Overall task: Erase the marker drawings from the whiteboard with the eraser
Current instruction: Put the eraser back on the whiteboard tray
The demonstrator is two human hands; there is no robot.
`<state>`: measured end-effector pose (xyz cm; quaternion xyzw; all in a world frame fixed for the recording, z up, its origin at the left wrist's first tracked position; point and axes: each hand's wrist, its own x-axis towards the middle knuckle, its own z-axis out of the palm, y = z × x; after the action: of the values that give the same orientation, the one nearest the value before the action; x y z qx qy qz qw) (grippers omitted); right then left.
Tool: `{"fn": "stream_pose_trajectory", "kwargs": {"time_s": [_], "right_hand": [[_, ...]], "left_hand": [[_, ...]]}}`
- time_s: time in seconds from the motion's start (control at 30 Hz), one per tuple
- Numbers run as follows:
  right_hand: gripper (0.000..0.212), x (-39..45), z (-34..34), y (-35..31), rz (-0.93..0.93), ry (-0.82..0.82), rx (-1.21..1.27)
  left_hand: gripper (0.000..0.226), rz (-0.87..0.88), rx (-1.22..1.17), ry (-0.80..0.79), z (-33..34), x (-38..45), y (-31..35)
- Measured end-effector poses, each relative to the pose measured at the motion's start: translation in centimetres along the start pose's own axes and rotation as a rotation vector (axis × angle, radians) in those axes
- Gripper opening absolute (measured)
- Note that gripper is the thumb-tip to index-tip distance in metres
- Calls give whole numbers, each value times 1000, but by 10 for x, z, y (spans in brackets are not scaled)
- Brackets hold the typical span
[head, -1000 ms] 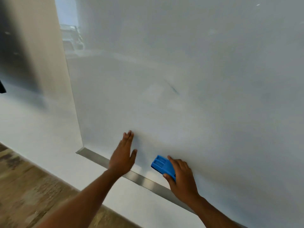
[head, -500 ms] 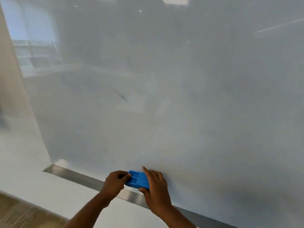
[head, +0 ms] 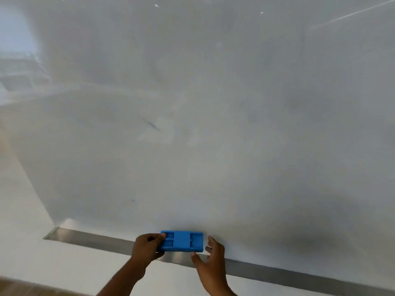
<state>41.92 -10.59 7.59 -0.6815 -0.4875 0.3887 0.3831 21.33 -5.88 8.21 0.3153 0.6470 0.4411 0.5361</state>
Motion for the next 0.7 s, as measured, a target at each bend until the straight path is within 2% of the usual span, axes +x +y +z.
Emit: {"fn": "stream_pose_trajectory", "kwargs": {"time_s": [0.07, 0.13, 0.2, 0.4, 0.57, 0.7], "right_hand": [[53, -4, 19, 3, 156, -44, 173], [22, -6, 32, 4, 181, -72, 214], [10, -8, 45, 2, 196, -103, 249], [10, 1, 78, -5, 260, -79, 234], [15, 8, 101, 0, 281, 9, 216], [18, 13, 116, 4, 333, -6, 207]], "left_hand": [[18, -15, 21, 15, -13, 6, -11], [16, -26, 31, 16, -22, 13, -22], [16, -30, 54, 12, -32, 22, -26], [21, 40, 301, -7, -40, 47, -30], [16, 61, 436, -61, -34, 67, -44], [31, 60, 523, -133, -31, 75, -61]]}}
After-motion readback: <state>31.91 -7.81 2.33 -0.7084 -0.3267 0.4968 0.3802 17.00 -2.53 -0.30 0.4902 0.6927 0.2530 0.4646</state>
